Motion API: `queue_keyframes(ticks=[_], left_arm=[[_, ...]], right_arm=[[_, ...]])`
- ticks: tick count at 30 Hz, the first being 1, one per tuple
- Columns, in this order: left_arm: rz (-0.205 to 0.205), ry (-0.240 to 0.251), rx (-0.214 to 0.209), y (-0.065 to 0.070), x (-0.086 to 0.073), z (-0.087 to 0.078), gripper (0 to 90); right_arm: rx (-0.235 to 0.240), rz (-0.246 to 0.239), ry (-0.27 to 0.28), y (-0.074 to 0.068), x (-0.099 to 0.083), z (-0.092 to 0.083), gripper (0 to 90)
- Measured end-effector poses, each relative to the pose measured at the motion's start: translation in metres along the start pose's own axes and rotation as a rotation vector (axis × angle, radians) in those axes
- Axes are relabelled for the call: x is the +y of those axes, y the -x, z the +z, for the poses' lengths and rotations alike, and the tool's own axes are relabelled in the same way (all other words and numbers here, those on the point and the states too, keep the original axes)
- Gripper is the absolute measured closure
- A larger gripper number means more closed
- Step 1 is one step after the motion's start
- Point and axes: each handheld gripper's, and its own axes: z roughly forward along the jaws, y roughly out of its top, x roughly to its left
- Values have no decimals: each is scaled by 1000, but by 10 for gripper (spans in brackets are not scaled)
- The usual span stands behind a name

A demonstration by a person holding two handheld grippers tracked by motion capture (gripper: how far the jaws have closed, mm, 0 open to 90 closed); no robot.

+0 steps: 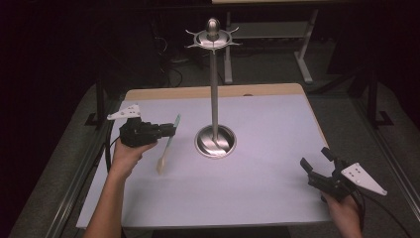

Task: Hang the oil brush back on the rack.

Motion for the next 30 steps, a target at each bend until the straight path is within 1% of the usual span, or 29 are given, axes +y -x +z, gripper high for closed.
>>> queue_keyframes(ticks=[7,9,12,15,17,18,23,27,30], left_arm=[[22,17,-1,3,14,-2,771],[18,27,-9,4,18,-2,771],[32,27,-7,5,25,-1,771],[41,36,-11,6,33,-1,771],[47,49,-16,5,39,-2,770],[41,58,-18,5,42,-2,771],[53,84,-30,5,57,-4,770],[62,104,-30,6,70,-7,770],[79,117,-26,9,80,-10,771]], right_arm=[[1,-8,-3,-1,0,0,131],[0,-5,0,0,0,0,131],[-2,6,-1,0,0,0,131],[-1,5,1,0,0,0,131],[0,3,0,0,0,0,131],[0,1,1,0,0,0,131],[-2,5,0,0,0,0,131],[-1,4,1,0,0,0,131],[-1,3,2,0,0,0,131]])
